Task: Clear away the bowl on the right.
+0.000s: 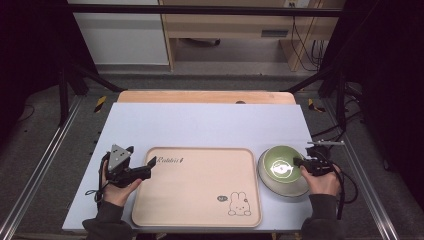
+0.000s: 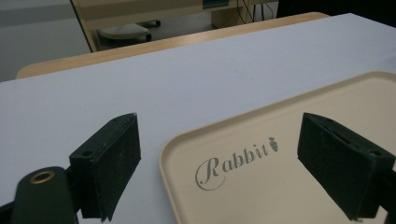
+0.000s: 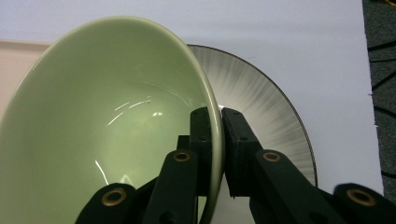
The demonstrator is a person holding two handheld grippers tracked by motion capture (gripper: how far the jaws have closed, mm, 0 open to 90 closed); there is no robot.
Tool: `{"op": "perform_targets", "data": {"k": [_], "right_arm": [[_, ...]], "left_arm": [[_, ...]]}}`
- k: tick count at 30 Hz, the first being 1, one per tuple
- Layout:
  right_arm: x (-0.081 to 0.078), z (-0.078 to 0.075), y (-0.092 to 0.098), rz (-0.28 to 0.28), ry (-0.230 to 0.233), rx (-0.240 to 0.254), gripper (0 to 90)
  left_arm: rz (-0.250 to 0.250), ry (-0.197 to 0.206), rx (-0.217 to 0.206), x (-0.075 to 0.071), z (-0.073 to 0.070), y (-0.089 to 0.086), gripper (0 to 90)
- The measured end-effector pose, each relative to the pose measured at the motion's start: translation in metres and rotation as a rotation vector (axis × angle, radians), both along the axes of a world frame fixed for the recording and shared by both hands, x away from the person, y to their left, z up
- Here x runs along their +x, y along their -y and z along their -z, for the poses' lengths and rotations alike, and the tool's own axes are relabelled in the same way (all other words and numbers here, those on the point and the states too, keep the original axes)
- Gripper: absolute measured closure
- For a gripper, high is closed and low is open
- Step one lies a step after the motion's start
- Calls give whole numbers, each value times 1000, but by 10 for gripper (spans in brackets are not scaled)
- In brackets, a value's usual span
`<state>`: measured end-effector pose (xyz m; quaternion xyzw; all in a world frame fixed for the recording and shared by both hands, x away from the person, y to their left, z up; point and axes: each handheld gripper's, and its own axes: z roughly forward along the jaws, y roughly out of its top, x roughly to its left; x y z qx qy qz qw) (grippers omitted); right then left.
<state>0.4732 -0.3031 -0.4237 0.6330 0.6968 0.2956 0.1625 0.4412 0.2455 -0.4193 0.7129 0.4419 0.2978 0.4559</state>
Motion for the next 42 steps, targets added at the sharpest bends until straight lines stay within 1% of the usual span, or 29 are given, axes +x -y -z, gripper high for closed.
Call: {"op": "perform_targets", "data": {"k": [2,4,6,9,11,17,23,24,26,30,36,38,39,40,42], "right_arm": [[-1,-1,-1,3,1,5,836],[-1,-2,0,-10,16,4,836],[-2,-4,0,-8,14,18,836],[-3,-6,0,-15,31,13,836],[-4,-8,0,-15,33,15,836],[-7,-14,-6,-31,46,29,836],[-10,-21,-11,-45,62,23,836],[-10,-21,-11,-55,70,19,836],[-11,-24,-12,-55,74,22,836],[-12,-27,-16,-75,85,38,836],[-15,-33,-22,-95,104,33,836],[-16,-35,-25,-103,107,38,836],[-16,-36,-26,-106,104,52,835],[-16,-37,-28,-123,110,61,836],[-17,-39,-31,-135,114,77,836]], "left_arm": [[1,2,3,0,0,1,129],[4,4,5,0,-1,1,129],[5,3,5,0,-1,2,129],[4,3,4,0,-1,1,129],[3,4,1,0,-1,1,129],[5,3,1,0,-1,1,129],[7,7,-5,0,-2,0,129],[9,3,-3,-1,-2,0,129],[10,4,-5,-1,-2,0,129],[13,5,-1,-1,-2,0,129],[13,9,-6,-1,-2,1,129],[14,10,-9,-1,-3,0,129],[17,10,-7,-2,-3,0,129],[16,12,-11,-2,-3,0,129],[16,14,-11,-2,-3,0,129]]}}
